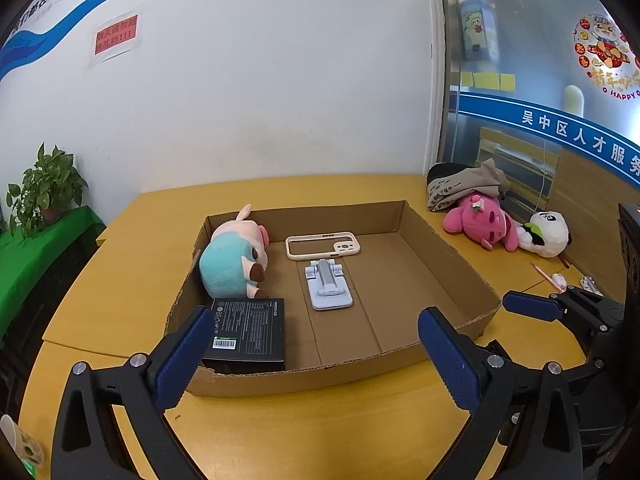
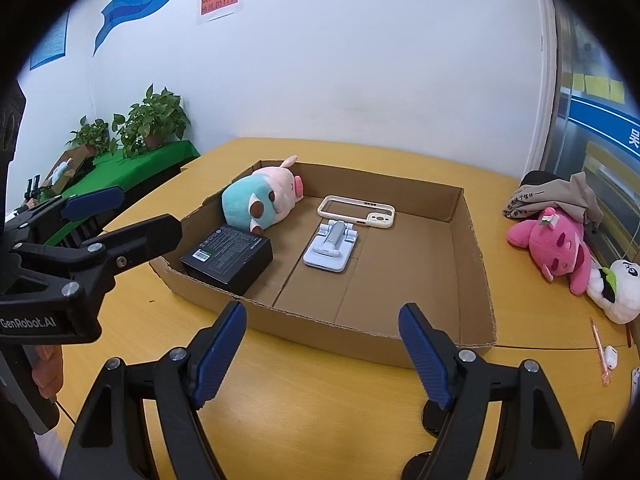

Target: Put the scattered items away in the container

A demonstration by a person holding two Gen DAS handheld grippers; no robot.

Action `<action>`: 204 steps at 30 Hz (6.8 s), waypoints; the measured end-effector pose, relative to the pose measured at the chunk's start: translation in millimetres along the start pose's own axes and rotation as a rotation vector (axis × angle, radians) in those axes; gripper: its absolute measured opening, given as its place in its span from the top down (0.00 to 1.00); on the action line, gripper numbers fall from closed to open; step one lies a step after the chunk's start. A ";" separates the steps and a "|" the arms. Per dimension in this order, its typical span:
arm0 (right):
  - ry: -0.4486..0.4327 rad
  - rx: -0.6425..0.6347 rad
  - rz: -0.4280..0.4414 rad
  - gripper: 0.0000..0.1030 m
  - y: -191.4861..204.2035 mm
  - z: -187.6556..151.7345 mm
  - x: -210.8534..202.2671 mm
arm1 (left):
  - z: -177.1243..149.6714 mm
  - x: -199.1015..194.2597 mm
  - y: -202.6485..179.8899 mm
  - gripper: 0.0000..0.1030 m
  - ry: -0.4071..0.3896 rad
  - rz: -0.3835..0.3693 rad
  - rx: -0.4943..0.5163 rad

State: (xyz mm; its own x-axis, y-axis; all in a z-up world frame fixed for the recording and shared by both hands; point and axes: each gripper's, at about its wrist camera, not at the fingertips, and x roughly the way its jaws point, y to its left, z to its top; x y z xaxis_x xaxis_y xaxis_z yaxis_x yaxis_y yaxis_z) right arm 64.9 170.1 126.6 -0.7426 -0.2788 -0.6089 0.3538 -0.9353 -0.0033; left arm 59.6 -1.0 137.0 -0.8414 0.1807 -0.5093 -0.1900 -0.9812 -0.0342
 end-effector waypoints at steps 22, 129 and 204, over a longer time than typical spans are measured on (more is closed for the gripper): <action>0.026 0.014 0.013 0.24 0.7 -7.2 10.2 | -9.7 14.0 -2.7 0.00 0.047 -0.034 -0.022; 0.068 0.093 0.078 0.48 -45.4 -103.0 -20.3 | -23.4 118.8 -120.4 0.65 0.566 -0.772 -0.227; 0.112 0.164 -0.091 0.25 -90.0 21.7 111.1 | 52.8 124.8 -2.4 0.00 0.098 -0.059 -0.051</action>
State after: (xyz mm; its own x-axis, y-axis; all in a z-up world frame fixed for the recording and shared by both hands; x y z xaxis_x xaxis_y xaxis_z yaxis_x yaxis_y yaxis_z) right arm -61.8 218.6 76.5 -0.6963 -0.1743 -0.6963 0.1845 -0.9809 0.0610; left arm -71.7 27.5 118.9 -0.7754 0.2328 -0.5870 -0.2091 -0.9718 -0.1092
